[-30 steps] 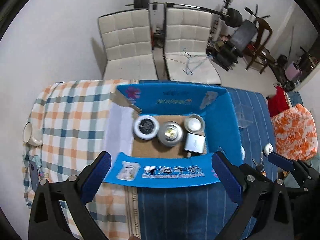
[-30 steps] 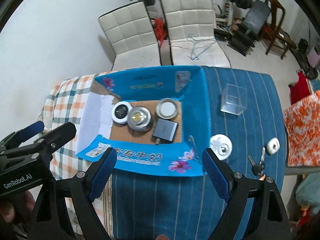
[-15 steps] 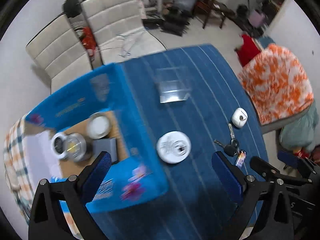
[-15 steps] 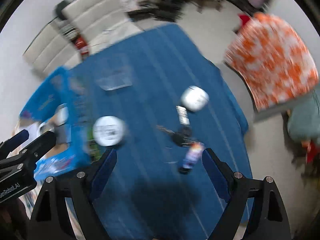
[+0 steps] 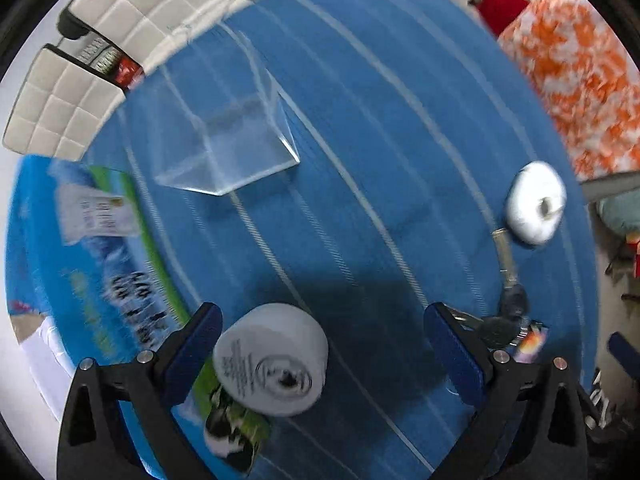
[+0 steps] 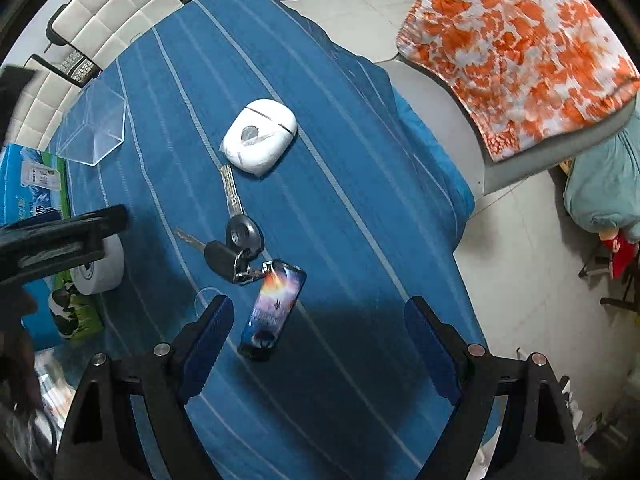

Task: Organize rigid objects
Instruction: 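Lower the left tool and grasp the white cow-label cream jar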

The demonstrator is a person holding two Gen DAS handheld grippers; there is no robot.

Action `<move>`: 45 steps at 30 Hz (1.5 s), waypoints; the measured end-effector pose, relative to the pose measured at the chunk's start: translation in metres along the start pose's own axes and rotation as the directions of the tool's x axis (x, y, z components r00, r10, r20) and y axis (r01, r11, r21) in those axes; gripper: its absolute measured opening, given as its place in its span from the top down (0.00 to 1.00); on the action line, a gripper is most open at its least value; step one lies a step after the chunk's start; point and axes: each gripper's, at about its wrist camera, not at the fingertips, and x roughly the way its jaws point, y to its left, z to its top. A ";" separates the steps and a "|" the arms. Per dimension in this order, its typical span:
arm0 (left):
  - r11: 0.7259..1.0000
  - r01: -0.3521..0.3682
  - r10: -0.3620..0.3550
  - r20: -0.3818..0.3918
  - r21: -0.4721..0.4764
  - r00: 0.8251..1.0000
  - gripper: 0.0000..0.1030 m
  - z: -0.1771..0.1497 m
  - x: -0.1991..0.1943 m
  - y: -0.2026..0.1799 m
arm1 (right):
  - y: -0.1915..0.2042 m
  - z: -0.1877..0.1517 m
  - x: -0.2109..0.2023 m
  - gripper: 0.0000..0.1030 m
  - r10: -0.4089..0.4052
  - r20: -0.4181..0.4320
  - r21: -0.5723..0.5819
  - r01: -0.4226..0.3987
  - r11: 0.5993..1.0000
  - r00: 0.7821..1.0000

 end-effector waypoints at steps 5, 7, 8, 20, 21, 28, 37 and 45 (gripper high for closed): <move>0.999 -0.031 0.033 -0.072 0.022 0.997 0.00 0.000 0.025 -0.008 | 0.010 0.007 0.006 0.13 -0.005 0.009 -0.042 0.005 0.999 1.000; 0.999 -0.029 0.032 -0.090 0.030 0.995 0.00 -0.004 0.030 -0.012 | 0.010 0.009 0.008 0.13 0.003 0.002 -0.046 -0.003 0.999 1.000; 0.999 -0.026 0.029 -0.100 0.028 0.995 0.00 -0.007 0.032 -0.014 | 0.010 0.009 0.009 0.13 0.005 -0.002 -0.047 -0.006 0.999 1.000; 0.980 0.173 -0.179 -0.062 -0.099 0.982 0.00 -0.063 0.025 -0.045 | -0.020 0.000 0.007 0.13 0.018 -0.022 -0.016 -0.019 1.000 1.000; 0.969 0.206 -0.213 -0.037 -0.137 0.976 0.00 -0.067 0.019 -0.041 | -0.023 -0.002 0.007 0.13 0.030 -0.024 -0.008 -0.030 1.000 0.999; 0.896 0.352 -0.339 0.095 -0.271 0.936 0.01 -0.088 -0.015 -0.032 | -0.024 -0.007 0.014 0.13 0.110 -0.025 0.034 -0.110 0.993 0.994; 0.958 0.184 -0.201 -0.056 -0.219 0.978 0.01 -0.059 0.031 -0.052 | -0.030 -0.009 0.021 0.16 0.094 -0.031 0.024 -0.094 0.995 0.995; 0.953 0.168 -0.166 0.031 -0.251 0.986 0.35 -0.081 0.033 -0.073 | -0.026 -0.009 0.031 0.16 0.142 -0.051 0.062 -0.139 0.988 0.989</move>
